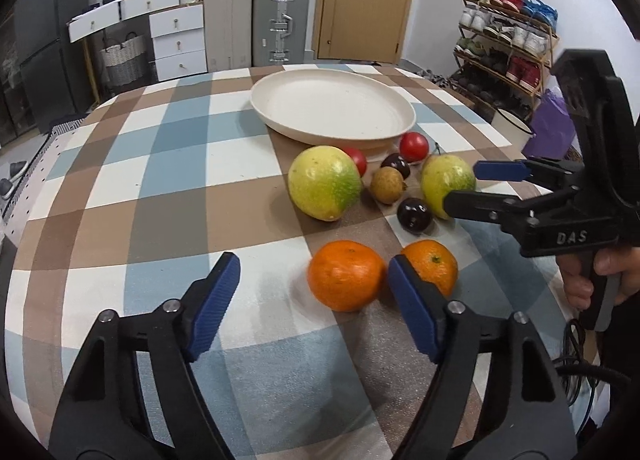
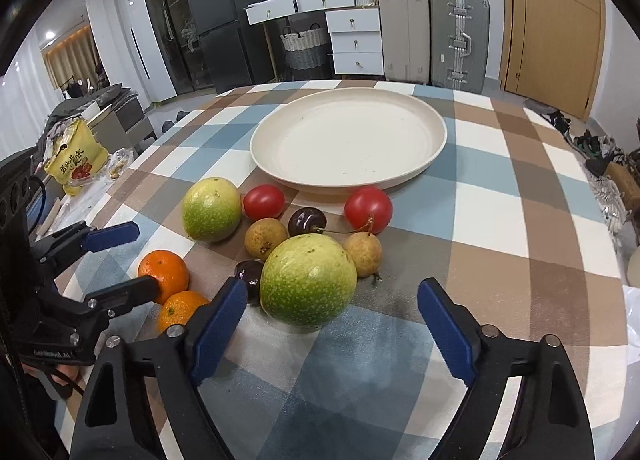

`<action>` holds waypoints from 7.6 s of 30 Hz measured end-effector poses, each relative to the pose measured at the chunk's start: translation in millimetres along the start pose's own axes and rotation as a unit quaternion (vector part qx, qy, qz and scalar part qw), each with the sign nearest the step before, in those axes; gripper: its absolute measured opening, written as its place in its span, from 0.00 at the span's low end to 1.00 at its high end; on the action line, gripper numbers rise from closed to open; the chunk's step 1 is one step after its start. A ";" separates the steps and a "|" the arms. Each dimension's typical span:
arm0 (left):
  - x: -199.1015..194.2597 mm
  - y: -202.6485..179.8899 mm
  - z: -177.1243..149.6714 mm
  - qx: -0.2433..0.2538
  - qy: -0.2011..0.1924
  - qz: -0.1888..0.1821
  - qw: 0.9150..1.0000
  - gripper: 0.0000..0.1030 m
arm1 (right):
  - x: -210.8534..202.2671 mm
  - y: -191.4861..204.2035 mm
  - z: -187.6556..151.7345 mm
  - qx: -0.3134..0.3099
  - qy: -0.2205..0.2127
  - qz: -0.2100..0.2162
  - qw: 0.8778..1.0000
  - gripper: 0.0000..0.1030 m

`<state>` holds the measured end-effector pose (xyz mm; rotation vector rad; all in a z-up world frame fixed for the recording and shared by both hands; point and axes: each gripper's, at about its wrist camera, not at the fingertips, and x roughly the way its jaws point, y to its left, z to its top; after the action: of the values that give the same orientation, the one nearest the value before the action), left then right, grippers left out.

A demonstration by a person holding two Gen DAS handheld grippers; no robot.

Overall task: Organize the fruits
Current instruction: 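Grasp an orange with the left tool while the right tool grasps the large green fruit, then lift and carry the orange over the plate while the right tool carries the green fruit there, then open the left tool to drop the orange while the right tool releases the green fruit, then move the left tool to the yellow-green fruit while the right tool approaches the brown pear, then grasp the yellow-green fruit with the left tool while the right tool grasps the brown pear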

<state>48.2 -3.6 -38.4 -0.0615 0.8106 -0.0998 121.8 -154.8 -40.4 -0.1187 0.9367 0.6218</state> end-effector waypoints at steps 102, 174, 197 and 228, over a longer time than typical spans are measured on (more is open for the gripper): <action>103.9 9.4 149.3 0.008 -0.060 -0.019 0.998 0.38 | 40.6 -54.5 94.0 0.061 -0.036 0.036 0.997 0.50; 42.2 24.9 60.0 -0.008 -0.030 0.002 1.000 0.99 | 22.4 -36.0 22.7 -0.016 0.025 0.001 1.000 0.98; 58.7 24.4 57.9 -0.022 0.007 -0.020 1.000 0.99 | 28.3 -19.9 21.0 -0.044 0.031 0.004 0.999 0.53; 72.5 19.3 58.4 -0.013 0.030 -0.030 0.999 0.82 | 2.0 -13.4 23.5 -0.049 -0.027 0.045 0.997 0.24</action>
<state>141.4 8.3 -52.3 -0.1082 0.8705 -0.1485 146.8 -156.5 -30.1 -0.1470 0.8627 0.7502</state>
